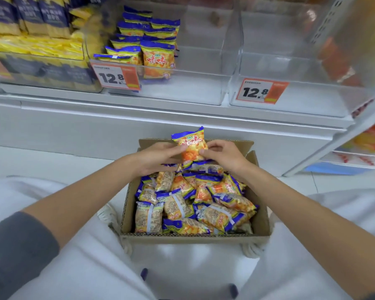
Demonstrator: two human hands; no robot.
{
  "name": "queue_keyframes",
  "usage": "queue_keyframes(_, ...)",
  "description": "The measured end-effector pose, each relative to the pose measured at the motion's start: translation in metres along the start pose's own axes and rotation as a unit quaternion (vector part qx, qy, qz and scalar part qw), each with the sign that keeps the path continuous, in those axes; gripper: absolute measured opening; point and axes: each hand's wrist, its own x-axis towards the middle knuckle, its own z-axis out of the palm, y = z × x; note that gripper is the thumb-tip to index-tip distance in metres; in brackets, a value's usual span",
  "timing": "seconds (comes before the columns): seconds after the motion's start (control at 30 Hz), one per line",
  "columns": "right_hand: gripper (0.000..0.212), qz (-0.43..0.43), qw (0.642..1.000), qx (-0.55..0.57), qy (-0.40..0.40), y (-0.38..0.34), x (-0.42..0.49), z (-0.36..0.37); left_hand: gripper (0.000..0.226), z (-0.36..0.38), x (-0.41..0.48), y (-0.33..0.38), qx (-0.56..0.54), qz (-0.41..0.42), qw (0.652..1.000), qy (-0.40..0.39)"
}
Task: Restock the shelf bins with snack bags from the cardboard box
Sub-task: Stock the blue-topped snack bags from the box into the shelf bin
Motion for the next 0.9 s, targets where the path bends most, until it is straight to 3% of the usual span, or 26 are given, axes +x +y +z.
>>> queue_keyframes(0.07,0.019,0.001,1.000,0.002,-0.021,0.002,-0.012,-0.014,0.034,0.018,0.003,0.002,-0.041,0.001,0.999,-0.032)
queue_keyframes(0.17,0.049,0.029,0.995,-0.080,-0.059,0.014,-0.021,-0.036,0.033,0.026,0.013,0.000,-0.011,0.011,1.000,0.012)
queue_keyframes(0.3,0.079,0.109,0.930,-0.290,-0.199,0.038,-0.034,-0.052,0.033,0.018,0.028,-0.007,0.021,-0.014,0.997,0.068)
queue_keyframes(0.37,0.081,0.127,0.894,-0.349,-0.249,0.052,-0.040,-0.045,0.034,0.019,0.030,-0.008,0.029,-0.022,0.997,0.066)
queue_keyframes(0.43,0.064,0.093,0.896,-0.377,-0.215,0.064,-0.036,-0.042,0.035,0.021,0.029,-0.008,0.032,-0.025,0.997,0.064)
queue_keyframes(0.5,0.049,0.067,0.934,-0.320,-0.141,0.065,-0.027,-0.047,0.035,0.023,0.030,-0.009,0.037,-0.024,0.997,0.067)
queue_keyframes(0.6,0.043,0.059,0.992,-0.099,-0.049,0.048,-0.016,-0.058,0.041,0.023,0.027,-0.007,0.033,-0.019,0.997,0.060)
queue_keyframes(0.7,0.022,0.053,0.991,0.113,-0.037,0.022,-0.014,-0.057,0.044,0.025,0.023,-0.003,0.023,-0.014,0.999,0.027)
queue_keyframes(0.77,0.012,0.049,0.979,0.194,-0.031,0.012,-0.011,-0.053,0.040,0.028,0.019,0.001,-0.020,-0.012,1.000,-0.016)
queue_keyframes(0.9,0.018,0.045,0.978,0.202,-0.007,0.007,-0.008,-0.039,0.064,0.031,0.015,0.003,-0.088,-0.003,0.989,-0.116)
